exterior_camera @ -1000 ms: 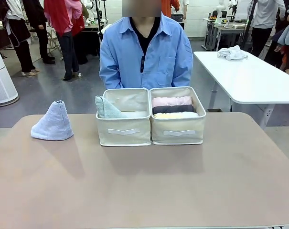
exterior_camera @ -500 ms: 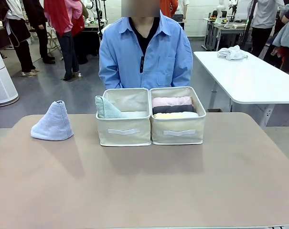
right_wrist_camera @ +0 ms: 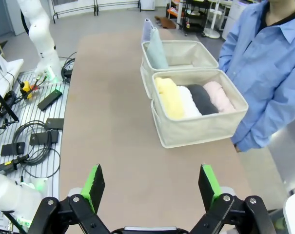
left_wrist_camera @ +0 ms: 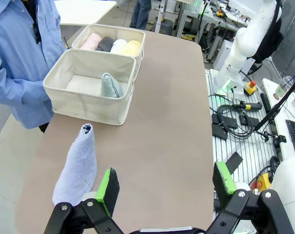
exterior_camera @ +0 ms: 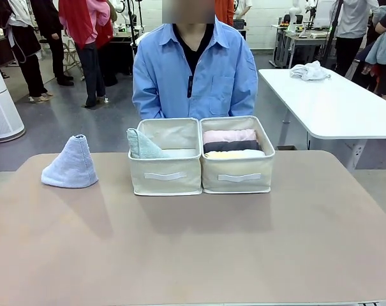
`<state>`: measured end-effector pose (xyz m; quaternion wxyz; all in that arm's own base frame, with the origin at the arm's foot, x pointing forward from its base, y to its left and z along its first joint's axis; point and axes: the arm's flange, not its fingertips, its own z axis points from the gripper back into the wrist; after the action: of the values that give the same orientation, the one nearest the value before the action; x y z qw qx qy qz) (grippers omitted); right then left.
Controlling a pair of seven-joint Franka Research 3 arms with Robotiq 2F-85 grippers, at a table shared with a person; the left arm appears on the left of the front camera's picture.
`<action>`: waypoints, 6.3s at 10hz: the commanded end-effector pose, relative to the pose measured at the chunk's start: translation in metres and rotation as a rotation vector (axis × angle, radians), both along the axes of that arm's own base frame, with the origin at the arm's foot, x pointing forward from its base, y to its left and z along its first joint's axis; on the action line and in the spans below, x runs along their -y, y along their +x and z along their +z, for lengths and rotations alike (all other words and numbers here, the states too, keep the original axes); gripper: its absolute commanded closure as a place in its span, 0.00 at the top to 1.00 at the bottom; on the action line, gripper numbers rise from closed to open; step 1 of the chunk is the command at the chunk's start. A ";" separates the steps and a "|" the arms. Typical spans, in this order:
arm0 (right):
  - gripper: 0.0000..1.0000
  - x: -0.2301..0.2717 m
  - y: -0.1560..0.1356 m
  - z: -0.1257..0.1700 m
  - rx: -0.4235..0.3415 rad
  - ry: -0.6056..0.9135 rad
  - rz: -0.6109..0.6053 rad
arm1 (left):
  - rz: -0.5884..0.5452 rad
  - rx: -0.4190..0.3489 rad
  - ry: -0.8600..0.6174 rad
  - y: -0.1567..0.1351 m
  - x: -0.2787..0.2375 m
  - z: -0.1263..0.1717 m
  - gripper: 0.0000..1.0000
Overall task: Sort the towels based on their folding style.
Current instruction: Pick up another triangle-folded towel from the table and place it in the left Fabric basket.
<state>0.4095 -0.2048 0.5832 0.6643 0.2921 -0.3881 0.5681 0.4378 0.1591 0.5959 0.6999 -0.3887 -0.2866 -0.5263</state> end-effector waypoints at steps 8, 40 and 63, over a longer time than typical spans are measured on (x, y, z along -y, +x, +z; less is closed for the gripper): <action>1.00 0.003 0.000 0.000 0.001 -0.006 0.018 | -0.149 0.292 0.837 0.083 0.125 0.016 1.00; 1.00 0.003 0.000 0.000 0.001 -0.006 0.018 | -0.530 0.386 1.018 0.134 0.259 -0.174 0.07; 1.00 0.003 0.000 0.000 0.001 -0.006 0.018 | -0.197 0.267 0.984 0.121 0.258 0.048 0.15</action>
<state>0.4093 -0.2063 0.5837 0.6646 0.2926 -0.3872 0.5681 0.5511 -0.0804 0.6253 0.7026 0.0320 -0.0205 -0.7106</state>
